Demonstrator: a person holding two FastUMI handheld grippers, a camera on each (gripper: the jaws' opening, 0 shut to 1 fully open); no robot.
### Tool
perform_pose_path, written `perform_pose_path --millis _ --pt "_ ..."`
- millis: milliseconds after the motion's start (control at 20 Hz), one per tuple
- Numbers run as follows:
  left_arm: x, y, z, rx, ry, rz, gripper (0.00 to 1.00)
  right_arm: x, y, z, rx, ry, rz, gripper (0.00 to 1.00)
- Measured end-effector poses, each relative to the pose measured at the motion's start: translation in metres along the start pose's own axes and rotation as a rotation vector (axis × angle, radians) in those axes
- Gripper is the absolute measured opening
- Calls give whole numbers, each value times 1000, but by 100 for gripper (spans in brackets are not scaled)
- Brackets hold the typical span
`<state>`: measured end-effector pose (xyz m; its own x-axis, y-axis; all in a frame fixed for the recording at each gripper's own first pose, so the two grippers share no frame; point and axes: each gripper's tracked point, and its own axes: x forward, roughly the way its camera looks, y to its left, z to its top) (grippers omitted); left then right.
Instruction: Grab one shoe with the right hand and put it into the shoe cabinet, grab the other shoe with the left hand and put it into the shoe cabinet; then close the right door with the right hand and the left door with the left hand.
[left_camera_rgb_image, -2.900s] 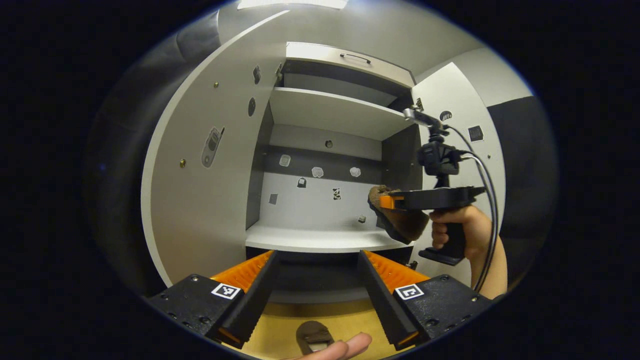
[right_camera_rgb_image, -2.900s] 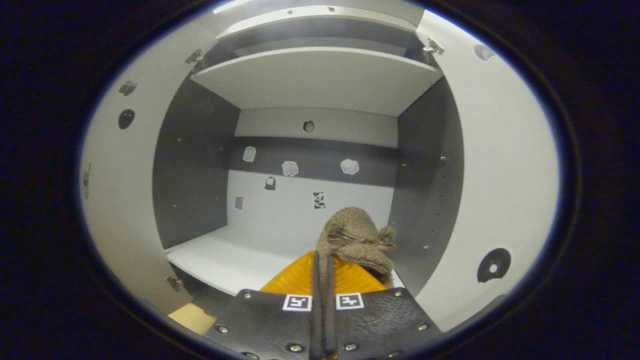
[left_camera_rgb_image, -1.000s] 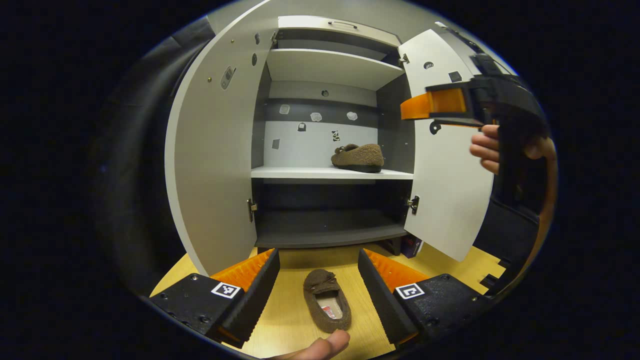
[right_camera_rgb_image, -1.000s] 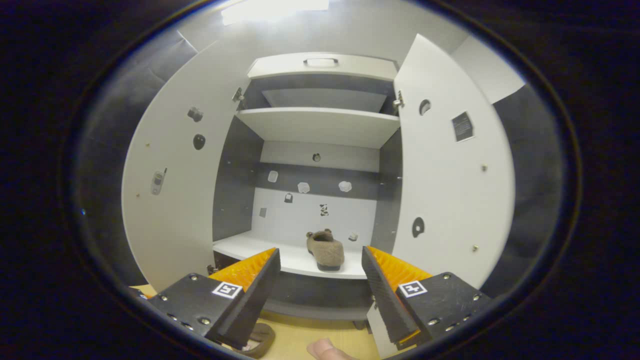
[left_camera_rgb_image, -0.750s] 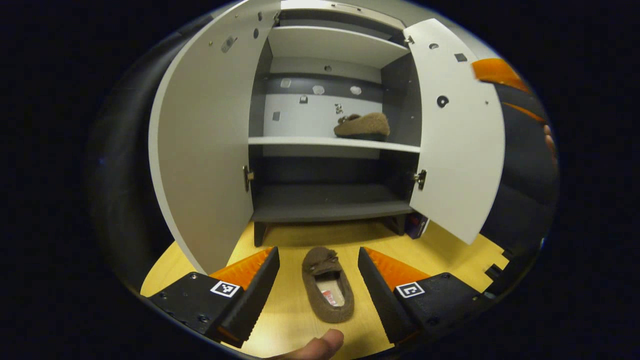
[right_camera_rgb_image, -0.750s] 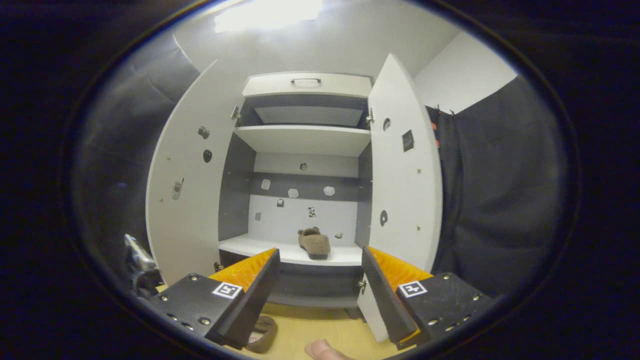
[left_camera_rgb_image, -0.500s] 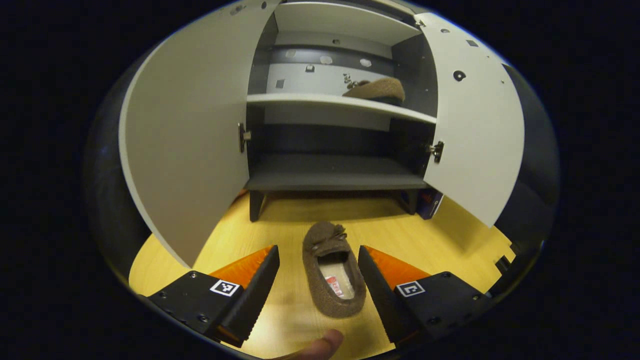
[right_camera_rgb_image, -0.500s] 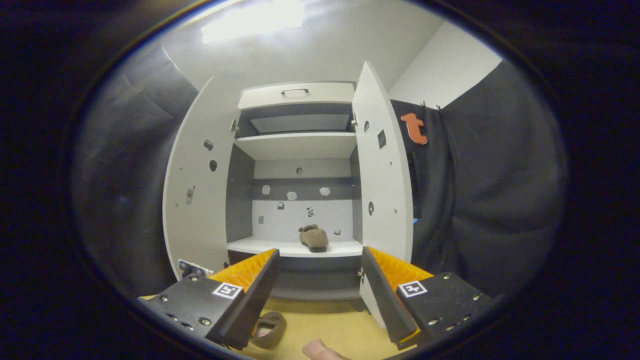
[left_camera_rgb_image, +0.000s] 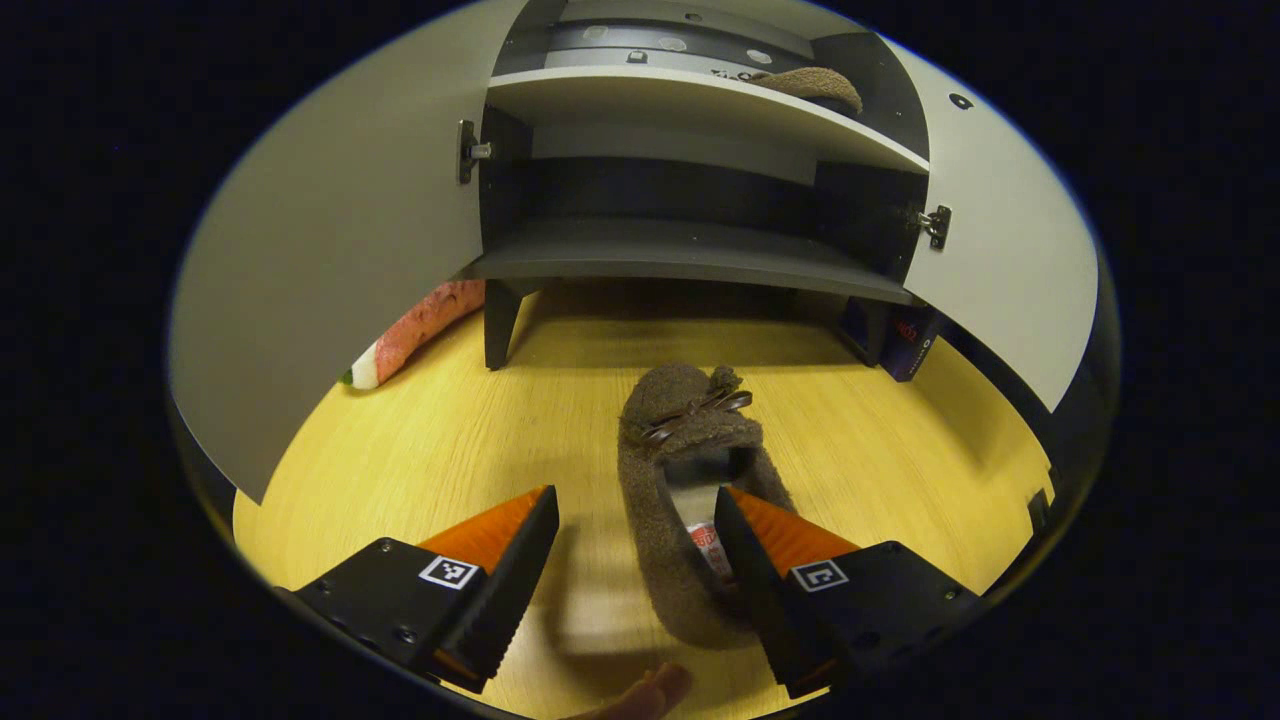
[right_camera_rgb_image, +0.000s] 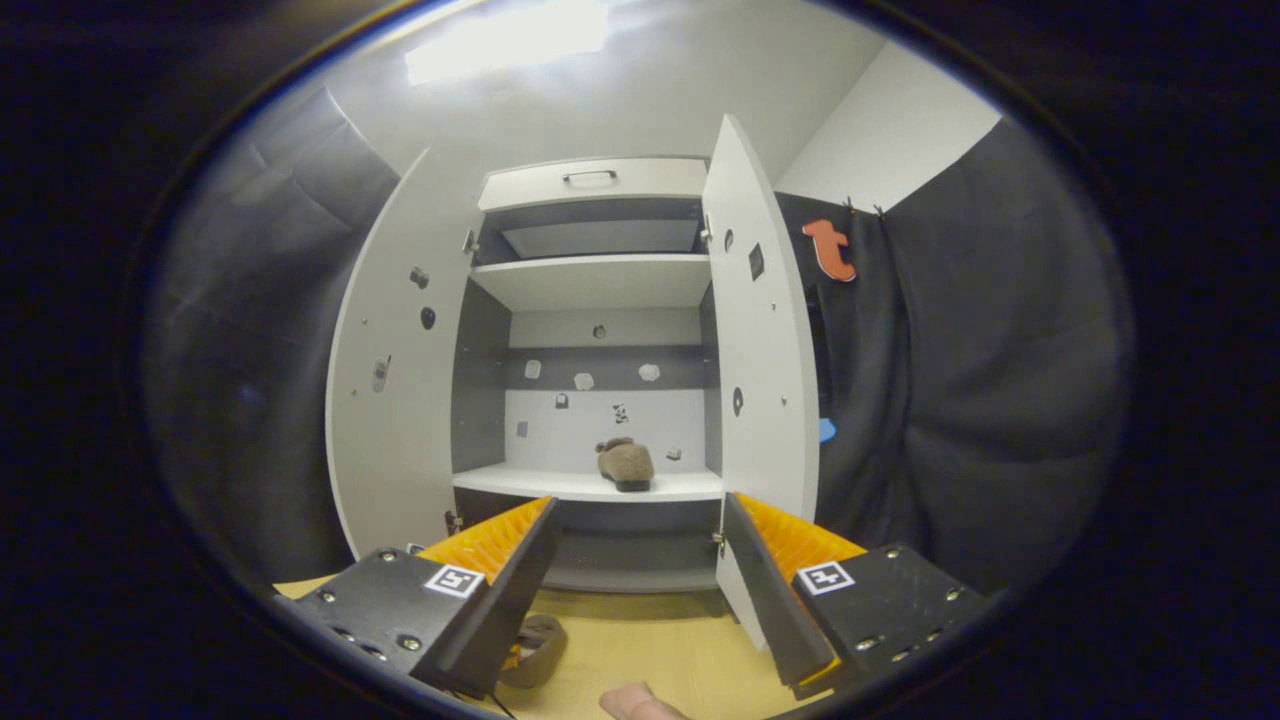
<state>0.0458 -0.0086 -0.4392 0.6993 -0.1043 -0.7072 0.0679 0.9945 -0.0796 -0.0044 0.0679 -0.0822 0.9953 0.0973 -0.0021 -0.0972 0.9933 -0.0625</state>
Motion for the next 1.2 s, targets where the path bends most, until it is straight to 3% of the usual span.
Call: perform_pose_path --millis 100,200,250,350,450,550,750,1200 --pt "3 -7 -4 5 14 -27 92 2 3 -3 -8 10 7 98" --pt "10 -13 -4 -1 20 -65 80 4 8 -5 -22 16 13 98" --pt "14 -22 -5 -17 31 -108 67 3 12 -7 -28 20 21 98" --pt "17 -11 -4 -18 37 -55 39 1 17 -6 -34 15 35 98" --pt "17 -12 -3 -4 36 -56 7 -2 14 -5 -40 10 30 98" --pt "11 -12 -4 7 35 -53 2 -5 11 -3 -38 8 23 98" --pt "-14 -13 13 14 -39 -53 1 -9 4 -2 -35 1 8 98" --pt "-129 -22 111 63 -385 -19 0 -22 -10 6 -30 -39 -29 98"
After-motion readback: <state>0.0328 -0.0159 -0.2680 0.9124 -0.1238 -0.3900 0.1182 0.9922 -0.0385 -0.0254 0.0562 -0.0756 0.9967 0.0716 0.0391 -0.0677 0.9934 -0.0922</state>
